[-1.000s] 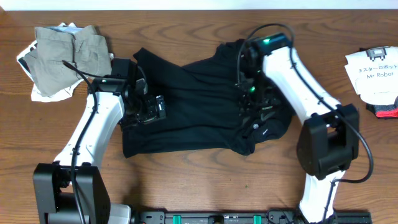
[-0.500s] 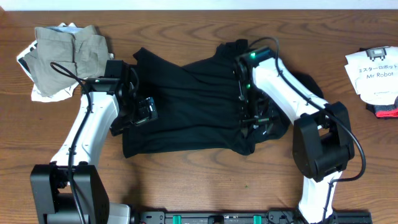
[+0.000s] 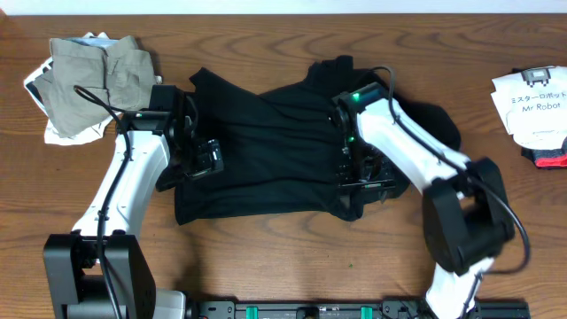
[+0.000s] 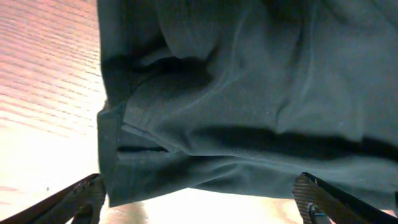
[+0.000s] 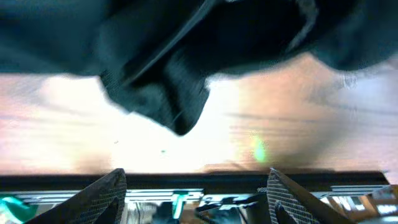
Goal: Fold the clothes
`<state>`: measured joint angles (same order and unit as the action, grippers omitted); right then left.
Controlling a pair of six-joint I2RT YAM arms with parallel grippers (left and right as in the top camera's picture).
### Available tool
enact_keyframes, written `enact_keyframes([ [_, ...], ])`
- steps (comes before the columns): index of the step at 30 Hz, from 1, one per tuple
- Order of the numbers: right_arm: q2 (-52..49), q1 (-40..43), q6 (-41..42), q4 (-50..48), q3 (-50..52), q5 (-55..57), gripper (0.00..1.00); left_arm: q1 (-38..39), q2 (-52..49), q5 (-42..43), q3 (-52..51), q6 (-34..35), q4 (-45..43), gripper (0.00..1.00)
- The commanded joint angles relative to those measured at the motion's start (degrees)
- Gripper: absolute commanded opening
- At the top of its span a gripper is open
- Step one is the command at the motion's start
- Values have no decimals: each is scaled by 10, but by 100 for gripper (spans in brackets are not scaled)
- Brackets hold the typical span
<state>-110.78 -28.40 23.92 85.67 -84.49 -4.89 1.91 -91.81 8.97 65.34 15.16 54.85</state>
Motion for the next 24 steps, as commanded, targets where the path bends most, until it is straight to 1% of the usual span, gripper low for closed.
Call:
enact_keyframes([
  [1, 44, -27, 36, -17, 25, 4, 74, -4, 2, -16, -4, -7, 6, 98],
  [4, 57, -40, 63, -64, 68, 4, 76, -10, 2, -16, -4, -7, 8, 98],
  [10, 57, -39, 102, -135, 137, 4, 75, -34, 2, -16, -4, -7, 18, 98],
  [18, 57, -39, 123, -195, 187, 1, 75, -55, 2, -15, -5, -7, 19, 98],
  [21, 57, -39, 137, -210, 199, 2, 70, -55, 2, -15, -9, -7, 19, 98],
  [24, 57, -39, 138, -223, 208, 2, 60, -55, 2, -16, -13, -7, 19, 98],
])
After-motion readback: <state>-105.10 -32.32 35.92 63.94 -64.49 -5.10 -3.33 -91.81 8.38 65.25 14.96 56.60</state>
